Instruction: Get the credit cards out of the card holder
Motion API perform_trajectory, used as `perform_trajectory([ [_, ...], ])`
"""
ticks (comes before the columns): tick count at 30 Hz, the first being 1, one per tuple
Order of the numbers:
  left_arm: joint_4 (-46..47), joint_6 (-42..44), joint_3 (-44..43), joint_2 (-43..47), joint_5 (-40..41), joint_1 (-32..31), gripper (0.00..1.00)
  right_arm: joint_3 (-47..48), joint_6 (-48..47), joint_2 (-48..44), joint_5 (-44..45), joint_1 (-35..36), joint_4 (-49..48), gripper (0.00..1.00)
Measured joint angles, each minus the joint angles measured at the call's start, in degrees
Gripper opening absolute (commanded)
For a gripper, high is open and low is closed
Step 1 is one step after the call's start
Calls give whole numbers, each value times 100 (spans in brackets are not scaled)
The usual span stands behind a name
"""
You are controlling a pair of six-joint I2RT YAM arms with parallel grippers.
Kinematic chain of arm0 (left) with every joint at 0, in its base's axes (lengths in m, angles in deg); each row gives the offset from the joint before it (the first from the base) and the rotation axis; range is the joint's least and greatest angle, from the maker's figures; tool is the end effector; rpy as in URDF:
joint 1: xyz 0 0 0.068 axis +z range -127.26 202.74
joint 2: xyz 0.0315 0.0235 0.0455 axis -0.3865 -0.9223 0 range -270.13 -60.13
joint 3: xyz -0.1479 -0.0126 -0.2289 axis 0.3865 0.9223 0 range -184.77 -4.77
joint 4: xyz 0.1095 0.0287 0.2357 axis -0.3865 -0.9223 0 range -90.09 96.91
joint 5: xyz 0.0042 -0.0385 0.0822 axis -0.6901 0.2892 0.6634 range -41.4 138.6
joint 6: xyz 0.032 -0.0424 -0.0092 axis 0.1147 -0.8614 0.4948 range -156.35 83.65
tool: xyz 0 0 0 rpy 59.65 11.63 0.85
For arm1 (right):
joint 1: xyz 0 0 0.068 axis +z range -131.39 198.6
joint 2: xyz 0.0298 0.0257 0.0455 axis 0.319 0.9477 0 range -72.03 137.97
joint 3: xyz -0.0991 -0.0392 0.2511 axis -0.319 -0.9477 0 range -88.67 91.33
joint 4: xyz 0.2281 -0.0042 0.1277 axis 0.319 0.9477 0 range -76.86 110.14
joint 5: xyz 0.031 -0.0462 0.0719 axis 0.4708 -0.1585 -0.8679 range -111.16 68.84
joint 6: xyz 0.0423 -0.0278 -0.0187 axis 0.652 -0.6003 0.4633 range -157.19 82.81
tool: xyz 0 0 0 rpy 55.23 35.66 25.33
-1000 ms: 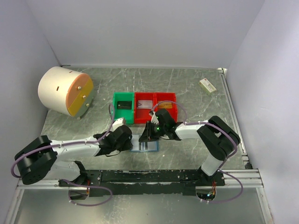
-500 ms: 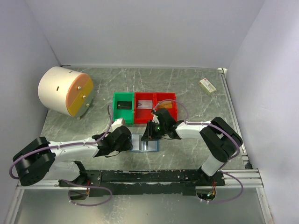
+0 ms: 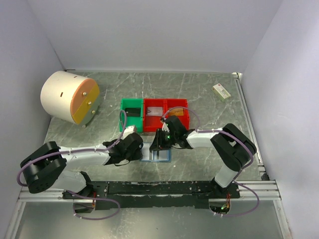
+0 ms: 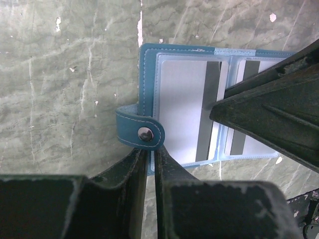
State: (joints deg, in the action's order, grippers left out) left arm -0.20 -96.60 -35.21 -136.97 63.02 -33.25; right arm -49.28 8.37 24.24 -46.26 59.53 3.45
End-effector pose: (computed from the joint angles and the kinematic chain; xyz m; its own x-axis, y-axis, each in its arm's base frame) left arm 0.1398 -0.1914 0.1473 -0.8483 -0.2462 -0.4689 -0.0333 0.9084 -0.4167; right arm 0.2207 0.2113 0.1255 -0.9671 0.0172 -0.2537 -0.1721 0.6898 0.7032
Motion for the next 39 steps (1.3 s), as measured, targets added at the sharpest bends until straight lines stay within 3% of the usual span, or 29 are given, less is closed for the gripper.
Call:
perform_trajectory([
  [9, -83, 24, -179, -186, -9, 0, 19, -151, 96, 15, -144, -46, -291, 11],
  [14, -92, -4, -208, -225, -9, 0, 19, -321, 205, -42, -306, -131, -472, 8],
  [17, -87, -44, -238, -269, -7, 0, 19, -431, 260, -90, -448, -219, -553, 0],
  [28, -125, -192, -289, -323, 24, 0, 18, -557, 358, -140, -1119, -564, -807, 0],
  [39, -109, -321, -120, -116, 37, -7, 22, -560, 162, -173, -1178, -678, -549, 0],
])
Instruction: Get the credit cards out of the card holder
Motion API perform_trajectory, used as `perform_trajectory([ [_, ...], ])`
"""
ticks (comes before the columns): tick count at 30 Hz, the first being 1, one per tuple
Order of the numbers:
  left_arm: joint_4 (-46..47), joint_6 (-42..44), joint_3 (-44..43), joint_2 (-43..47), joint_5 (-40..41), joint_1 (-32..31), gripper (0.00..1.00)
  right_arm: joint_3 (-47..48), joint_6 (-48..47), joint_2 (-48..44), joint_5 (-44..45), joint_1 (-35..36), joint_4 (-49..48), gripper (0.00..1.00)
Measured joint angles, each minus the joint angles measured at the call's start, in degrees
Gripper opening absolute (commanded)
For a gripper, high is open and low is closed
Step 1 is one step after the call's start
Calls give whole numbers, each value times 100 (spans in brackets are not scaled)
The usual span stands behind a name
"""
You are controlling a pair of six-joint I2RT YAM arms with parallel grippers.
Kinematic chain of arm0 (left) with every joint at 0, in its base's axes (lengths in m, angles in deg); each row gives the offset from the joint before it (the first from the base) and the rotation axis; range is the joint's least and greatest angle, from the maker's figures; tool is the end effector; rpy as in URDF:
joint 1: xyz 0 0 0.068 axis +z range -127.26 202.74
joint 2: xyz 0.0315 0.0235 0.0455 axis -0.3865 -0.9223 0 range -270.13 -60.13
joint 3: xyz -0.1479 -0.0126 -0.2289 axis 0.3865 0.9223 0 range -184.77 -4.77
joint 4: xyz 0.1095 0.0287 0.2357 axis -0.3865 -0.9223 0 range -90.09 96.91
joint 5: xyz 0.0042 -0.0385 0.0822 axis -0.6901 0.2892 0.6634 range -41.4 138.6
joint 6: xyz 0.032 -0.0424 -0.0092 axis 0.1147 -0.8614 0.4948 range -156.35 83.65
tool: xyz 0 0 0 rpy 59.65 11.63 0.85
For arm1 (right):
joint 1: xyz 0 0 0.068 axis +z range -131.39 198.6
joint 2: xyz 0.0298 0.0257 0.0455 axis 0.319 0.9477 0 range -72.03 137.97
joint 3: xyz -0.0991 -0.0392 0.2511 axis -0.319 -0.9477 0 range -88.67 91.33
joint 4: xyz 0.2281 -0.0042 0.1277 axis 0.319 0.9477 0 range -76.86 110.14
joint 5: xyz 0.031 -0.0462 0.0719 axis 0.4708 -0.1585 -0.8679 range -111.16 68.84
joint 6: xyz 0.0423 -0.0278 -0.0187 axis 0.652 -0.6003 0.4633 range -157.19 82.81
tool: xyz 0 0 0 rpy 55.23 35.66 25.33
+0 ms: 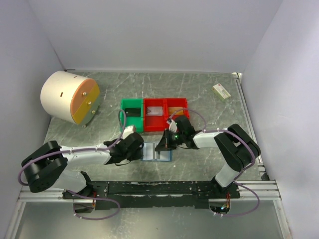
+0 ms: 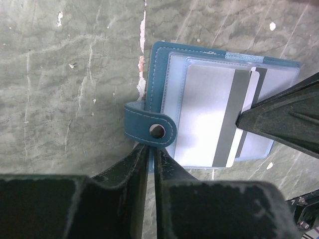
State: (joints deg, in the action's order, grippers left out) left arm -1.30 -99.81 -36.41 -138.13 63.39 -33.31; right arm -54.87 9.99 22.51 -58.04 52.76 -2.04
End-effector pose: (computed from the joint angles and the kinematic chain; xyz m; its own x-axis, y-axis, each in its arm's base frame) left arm 0.1419 -0.1945 0.1475 -0.8469 -0.2909 -0.4451 -0.0858 0.9009 -0.4254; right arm 0.2237 0.1776 0.1191 -0.9860 0.0400 -0.1616 -0.1083 0.5835 0.8049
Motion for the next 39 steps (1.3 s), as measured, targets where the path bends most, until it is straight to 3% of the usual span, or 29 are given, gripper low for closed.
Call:
perform_trajectory([
  [11, 507, 284, 70, 483, -114, -273, 38, 83, -240, 4, -9, -31, 330, 0],
  [17, 1296, 496, 57, 103, -326, -380, 31, 122, -321, 72, -111, -39, 358, 1],
  [21, 1180, 289, -96, -549, -240, -382, 28, 118, -334, 98, -114, -46, 365, 2],
  [29, 855, 15, -415, -706, -31, -402, 28, 118, -321, 107, -140, -85, 372, 7],
  [33, 761, -26, -433, -691, 28, -407, 27, 96, -260, 107, -216, -107, 286, 0],
  [39, 645, -44, -457, -675, 81, -407, 27, 63, -247, 46, -238, -144, 341, 0],
])
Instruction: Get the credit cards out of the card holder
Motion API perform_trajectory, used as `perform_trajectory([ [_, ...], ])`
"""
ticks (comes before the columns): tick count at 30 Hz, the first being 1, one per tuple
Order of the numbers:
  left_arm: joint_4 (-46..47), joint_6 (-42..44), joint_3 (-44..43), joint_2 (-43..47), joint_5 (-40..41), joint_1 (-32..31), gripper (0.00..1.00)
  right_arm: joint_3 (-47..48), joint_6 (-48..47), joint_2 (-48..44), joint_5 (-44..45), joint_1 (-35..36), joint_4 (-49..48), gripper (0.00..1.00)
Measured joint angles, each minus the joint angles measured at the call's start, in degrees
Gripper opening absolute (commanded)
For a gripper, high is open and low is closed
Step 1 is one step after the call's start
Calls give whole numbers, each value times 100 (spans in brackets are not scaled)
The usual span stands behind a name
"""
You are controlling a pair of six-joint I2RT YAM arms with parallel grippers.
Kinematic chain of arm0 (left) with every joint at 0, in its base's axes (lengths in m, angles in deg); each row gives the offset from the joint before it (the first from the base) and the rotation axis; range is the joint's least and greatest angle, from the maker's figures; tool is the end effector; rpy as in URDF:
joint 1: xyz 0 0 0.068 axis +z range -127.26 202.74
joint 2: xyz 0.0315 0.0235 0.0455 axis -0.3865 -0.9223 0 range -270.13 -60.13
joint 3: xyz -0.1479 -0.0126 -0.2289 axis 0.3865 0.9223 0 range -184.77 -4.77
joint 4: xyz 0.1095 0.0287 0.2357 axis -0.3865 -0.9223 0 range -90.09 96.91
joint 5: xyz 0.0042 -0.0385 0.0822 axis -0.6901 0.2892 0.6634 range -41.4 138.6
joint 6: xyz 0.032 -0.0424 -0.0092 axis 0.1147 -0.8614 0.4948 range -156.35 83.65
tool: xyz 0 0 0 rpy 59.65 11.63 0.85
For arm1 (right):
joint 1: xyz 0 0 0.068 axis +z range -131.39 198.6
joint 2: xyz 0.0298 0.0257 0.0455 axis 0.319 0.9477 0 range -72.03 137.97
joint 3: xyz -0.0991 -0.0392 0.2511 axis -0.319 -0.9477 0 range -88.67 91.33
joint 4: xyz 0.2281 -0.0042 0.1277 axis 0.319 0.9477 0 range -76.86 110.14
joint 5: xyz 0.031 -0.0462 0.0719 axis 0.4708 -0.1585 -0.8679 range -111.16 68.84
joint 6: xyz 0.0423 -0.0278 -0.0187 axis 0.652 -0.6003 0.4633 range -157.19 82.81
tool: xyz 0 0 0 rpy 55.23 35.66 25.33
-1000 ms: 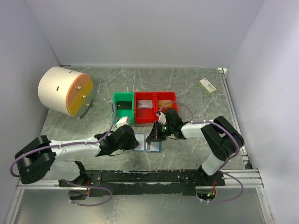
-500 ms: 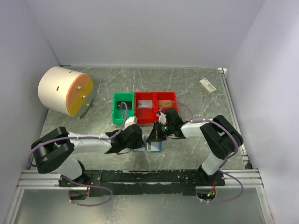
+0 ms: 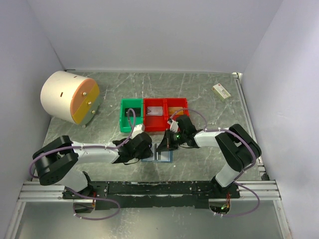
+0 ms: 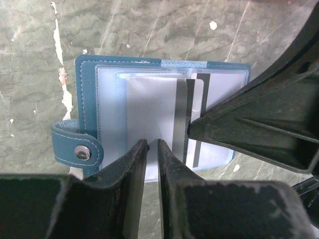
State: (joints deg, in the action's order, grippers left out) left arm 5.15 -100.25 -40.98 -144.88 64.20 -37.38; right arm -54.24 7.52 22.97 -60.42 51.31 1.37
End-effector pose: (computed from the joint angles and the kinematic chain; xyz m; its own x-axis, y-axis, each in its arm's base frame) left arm 0.1439 -0.2313 0.1492 -0.8418 -0.2711 -0.4668 -0.0146 0.8758 -0.4824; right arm 0.2256 0.1717 0.1161 -0.9910 0.0110 -0.1332 -0.1012 0.5888 0.8019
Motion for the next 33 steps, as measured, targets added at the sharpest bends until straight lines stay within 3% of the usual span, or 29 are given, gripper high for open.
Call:
perform_trajectory([
  [10, -306, -2, -116, -76, 94, 0, 26, -9, -195, -273, -164, -238, 332, 0],
  [20, -341, 76, -127, -76, 90, 0, 24, -114, 70, -96, -378, -308, -129, 15],
  [33, -302, 87, -33, 9, 90, 0, 24, -302, 378, -28, -389, -310, -597, 14],
])
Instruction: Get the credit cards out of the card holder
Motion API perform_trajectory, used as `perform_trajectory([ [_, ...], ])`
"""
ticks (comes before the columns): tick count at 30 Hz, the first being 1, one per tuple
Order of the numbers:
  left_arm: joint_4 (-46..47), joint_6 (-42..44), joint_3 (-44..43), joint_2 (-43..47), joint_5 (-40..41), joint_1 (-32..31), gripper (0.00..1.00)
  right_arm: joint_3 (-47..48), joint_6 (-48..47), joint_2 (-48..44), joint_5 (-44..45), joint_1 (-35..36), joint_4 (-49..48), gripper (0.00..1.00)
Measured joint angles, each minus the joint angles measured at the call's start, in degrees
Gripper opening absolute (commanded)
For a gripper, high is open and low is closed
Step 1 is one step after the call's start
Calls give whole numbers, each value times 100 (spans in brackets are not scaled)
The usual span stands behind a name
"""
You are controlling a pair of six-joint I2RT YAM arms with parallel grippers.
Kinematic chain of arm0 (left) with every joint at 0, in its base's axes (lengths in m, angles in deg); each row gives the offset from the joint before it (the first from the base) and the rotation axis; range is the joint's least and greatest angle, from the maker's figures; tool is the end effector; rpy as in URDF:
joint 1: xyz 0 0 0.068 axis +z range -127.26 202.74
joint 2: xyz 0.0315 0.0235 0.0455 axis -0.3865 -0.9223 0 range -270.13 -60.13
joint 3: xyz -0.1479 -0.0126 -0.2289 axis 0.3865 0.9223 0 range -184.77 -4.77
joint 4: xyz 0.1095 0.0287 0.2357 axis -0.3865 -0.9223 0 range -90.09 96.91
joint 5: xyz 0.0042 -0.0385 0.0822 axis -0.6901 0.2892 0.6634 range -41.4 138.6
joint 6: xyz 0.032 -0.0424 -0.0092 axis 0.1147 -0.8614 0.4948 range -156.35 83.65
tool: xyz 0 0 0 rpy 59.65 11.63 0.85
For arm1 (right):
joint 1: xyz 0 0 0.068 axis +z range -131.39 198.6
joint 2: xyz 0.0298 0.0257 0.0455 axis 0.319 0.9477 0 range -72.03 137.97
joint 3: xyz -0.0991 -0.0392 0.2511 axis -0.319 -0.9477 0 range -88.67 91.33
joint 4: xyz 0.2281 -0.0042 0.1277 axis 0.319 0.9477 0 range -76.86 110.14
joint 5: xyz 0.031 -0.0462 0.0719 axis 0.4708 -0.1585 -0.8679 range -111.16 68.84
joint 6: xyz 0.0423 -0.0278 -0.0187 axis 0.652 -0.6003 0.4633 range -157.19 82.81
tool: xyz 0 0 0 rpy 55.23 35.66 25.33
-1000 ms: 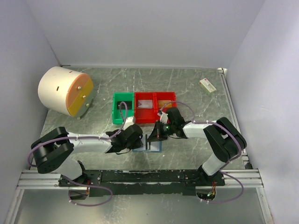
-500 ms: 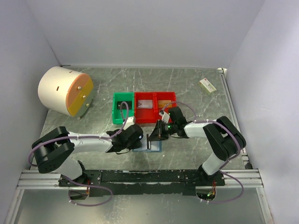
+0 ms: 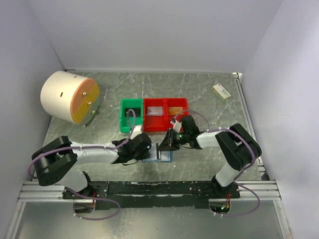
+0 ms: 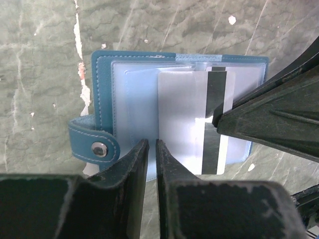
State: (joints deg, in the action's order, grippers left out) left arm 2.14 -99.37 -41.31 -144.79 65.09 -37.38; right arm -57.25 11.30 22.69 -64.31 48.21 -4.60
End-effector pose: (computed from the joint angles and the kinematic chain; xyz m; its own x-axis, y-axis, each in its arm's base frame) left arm 0.1428 -0.2282 0.1478 -0.8451 -0.2443 -0.4754 -0.0157 0.9004 -0.4348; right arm 0.2275 0.1573 0.1133 -0.9931 0.0641 -0.0984 -0.0500 0.5276 0.8480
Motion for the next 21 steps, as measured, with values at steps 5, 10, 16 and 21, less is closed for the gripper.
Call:
perform_trajectory([
  [5, 37, -44, 203, 201, 0, 0, 24, -151, 79, -2, 4, 2, -144, 16],
  [10, 160, -70, 321, 275, 0, 0, 24, -293, 240, 7, -7, 46, -428, 16],
  [16, 201, -70, 339, 273, 0, 0, 24, -291, 448, 146, -4, 170, -791, 15],
  [21, 219, -87, 337, 258, 0, 2, 24, -258, 472, 179, 101, 308, -791, 15],
])
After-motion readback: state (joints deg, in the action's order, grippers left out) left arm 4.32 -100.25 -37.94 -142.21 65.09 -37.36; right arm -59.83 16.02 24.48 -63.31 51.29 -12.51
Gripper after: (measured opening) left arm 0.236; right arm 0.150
